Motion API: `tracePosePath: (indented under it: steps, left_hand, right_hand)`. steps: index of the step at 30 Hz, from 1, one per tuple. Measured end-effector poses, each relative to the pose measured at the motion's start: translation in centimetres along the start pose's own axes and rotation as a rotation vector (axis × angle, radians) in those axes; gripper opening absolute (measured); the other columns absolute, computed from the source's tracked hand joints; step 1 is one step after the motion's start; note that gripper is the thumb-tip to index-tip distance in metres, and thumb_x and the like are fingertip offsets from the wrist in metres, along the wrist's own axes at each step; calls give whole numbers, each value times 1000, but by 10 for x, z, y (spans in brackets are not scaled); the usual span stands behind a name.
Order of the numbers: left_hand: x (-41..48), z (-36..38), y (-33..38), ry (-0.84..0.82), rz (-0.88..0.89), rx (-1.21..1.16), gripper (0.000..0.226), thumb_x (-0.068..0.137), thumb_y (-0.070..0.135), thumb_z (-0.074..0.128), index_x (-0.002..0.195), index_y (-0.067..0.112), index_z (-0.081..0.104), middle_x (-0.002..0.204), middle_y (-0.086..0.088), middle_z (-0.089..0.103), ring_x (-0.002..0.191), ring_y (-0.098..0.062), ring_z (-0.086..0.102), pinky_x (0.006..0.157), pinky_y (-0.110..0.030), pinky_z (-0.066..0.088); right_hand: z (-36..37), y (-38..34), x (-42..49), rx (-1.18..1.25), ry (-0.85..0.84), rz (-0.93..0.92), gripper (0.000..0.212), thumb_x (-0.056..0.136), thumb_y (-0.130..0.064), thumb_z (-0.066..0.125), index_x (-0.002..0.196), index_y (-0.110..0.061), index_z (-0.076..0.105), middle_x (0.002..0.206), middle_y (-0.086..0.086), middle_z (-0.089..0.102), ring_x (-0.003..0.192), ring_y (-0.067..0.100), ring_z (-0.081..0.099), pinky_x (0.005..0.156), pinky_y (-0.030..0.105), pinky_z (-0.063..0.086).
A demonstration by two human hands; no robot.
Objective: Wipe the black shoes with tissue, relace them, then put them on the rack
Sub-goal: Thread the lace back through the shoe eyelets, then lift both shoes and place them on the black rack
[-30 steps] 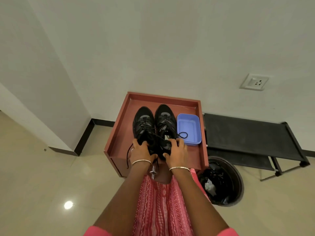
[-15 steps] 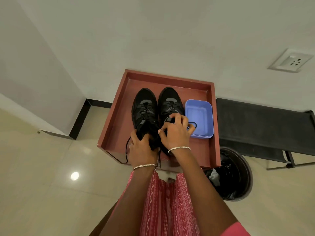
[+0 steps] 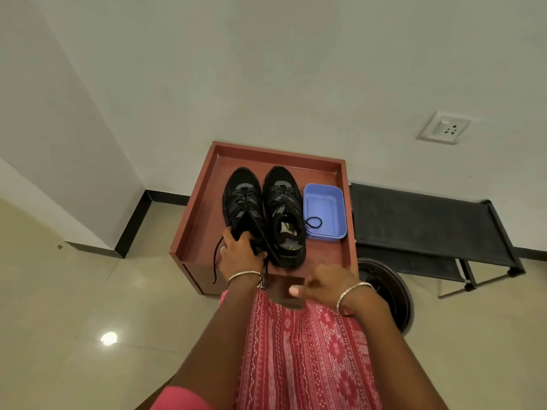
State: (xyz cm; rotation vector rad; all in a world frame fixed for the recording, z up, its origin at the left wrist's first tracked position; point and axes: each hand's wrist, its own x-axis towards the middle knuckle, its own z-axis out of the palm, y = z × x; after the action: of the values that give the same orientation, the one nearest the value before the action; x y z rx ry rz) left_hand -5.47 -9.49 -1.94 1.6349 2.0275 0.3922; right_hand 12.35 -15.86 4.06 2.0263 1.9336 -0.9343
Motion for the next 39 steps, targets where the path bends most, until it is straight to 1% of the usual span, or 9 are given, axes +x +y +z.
tracePosePath:
  steps: [3, 5, 8, 14, 18, 24, 30, 34, 39]
  left_hand:
    - [0, 0, -1, 4, 14, 8, 43, 78, 35, 80, 115, 21, 62, 152, -7, 29, 119, -37, 51, 80, -46, 53]
    - [1, 0, -2, 10, 19, 8, 44, 78, 36, 80, 115, 21, 63, 151, -7, 30, 118, -36, 51, 81, -46, 53]
    - [3, 3, -3, 28, 24, 15, 44, 77, 37, 81, 115, 23, 64, 151, -6, 31, 119, -36, 51, 80, -45, 53]
    - [18, 15, -9, 98, 30, -2, 40, 71, 34, 84, 108, 23, 71, 153, -7, 35, 116, -40, 54, 85, -42, 53]
    - [31, 22, -16, 165, -2, -50, 32, 69, 29, 85, 99, 23, 73, 153, -1, 41, 111, -39, 57, 78, -40, 55]
    - [33, 7, -11, 200, -10, -40, 29, 65, 21, 88, 89, 19, 71, 152, 1, 43, 105, -35, 61, 64, -31, 48]
    - [13, -43, 20, 159, 6, -80, 27, 67, 19, 89, 87, 14, 71, 153, -4, 43, 105, -36, 62, 64, -36, 55]
    - [3, -95, 52, 116, 64, -89, 24, 71, 18, 87, 83, 13, 68, 156, -3, 39, 115, -33, 59, 63, -40, 58]
    - [-15, -159, 106, 41, 133, -55, 26, 70, 19, 88, 86, 13, 68, 156, -6, 39, 101, -38, 62, 57, -37, 57]
  right_hand:
    - [0, -15, 15, 102, 307, 90, 48, 94, -65, 49, 71, -25, 62, 72, -4, 61, 77, 19, 60, 85, 39, 45]
    - [4, -19, 32, 343, 489, 115, 26, 95, -43, 63, 108, -22, 67, 97, 4, 71, 98, 26, 66, 84, 35, 50]
    - [18, -25, 58, 515, 401, 107, 66, 85, -26, 76, 143, -20, 47, 125, 11, 66, 117, 33, 60, 94, 33, 46]
    - [47, -30, 95, 483, 675, 164, 46, 75, -31, 86, 110, -13, 62, 98, 11, 71, 93, 36, 64, 71, 35, 46]
    - [45, -29, 102, 411, 657, 223, 47, 76, -41, 84, 111, -16, 65, 95, 8, 74, 92, 36, 68, 73, 37, 52]
    - [41, -36, 102, 396, 777, 229, 42, 60, -38, 94, 79, -16, 63, 63, 1, 69, 57, 29, 66, 52, 24, 39]
    - [-7, -56, 68, 418, 722, 220, 40, 62, -38, 93, 76, -16, 63, 65, -1, 69, 56, 24, 66, 52, 20, 37]
    - [-54, -63, 31, 488, 653, 244, 37, 65, -33, 91, 77, -14, 61, 70, 1, 68, 62, 24, 66, 52, 28, 49]
    - [-118, -63, -22, 493, 666, 298, 36, 64, -29, 91, 77, -13, 61, 69, 3, 68, 63, 25, 66, 55, 24, 42]
